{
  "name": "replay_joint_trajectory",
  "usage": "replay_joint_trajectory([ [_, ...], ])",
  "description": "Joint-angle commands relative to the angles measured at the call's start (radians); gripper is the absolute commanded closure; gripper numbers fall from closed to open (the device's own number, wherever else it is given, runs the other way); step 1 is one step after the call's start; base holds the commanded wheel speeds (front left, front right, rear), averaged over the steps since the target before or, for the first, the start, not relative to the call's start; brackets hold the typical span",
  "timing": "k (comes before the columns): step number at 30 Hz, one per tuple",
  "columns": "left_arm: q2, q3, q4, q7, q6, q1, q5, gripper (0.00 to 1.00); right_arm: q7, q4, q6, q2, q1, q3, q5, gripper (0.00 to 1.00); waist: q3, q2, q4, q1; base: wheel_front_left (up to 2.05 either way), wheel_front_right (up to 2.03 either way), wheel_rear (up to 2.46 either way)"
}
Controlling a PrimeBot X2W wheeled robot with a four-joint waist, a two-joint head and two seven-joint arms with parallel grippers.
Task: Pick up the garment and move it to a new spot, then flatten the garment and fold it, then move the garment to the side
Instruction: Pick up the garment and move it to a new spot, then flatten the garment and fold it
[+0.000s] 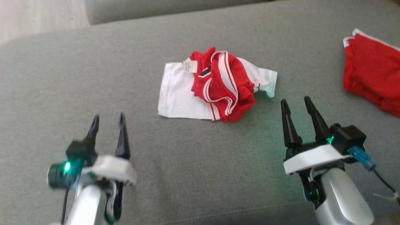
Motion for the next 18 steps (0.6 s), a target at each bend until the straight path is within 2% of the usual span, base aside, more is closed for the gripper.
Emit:
replay_joint_trajectory([
  [1, 0.014, 0.047, -0.047, -0.009, 0.009, 0.001, 0.013, 0.00, -0.011, -0.024, 0.005, 0.002, -0.008, 0.018, -0.007, 0.00, -0.034, -0.0001, 0.021, 0.0000, 0.00, 0.00, 0.00],
  [10, -0.017, 0.132, -0.147, -0.009, 0.022, 0.214, 0.053, 0.00, -0.011, 0.000, 0.005, 0.002, 0.054, 0.008, -0.010, 0.00, -0.095, -0.0001, 0.023, 0.0000, 0.00, 0.00, 0.00],
  [18, -0.031, 0.140, -0.162, -0.009, 0.006, 0.222, 0.067, 0.00, -0.011, 0.008, 0.005, 0.002, 0.053, 0.015, -0.025, 0.00, -0.077, -0.0001, 0.035, 0.0000, 0.00, 0.00, 0.00],
])
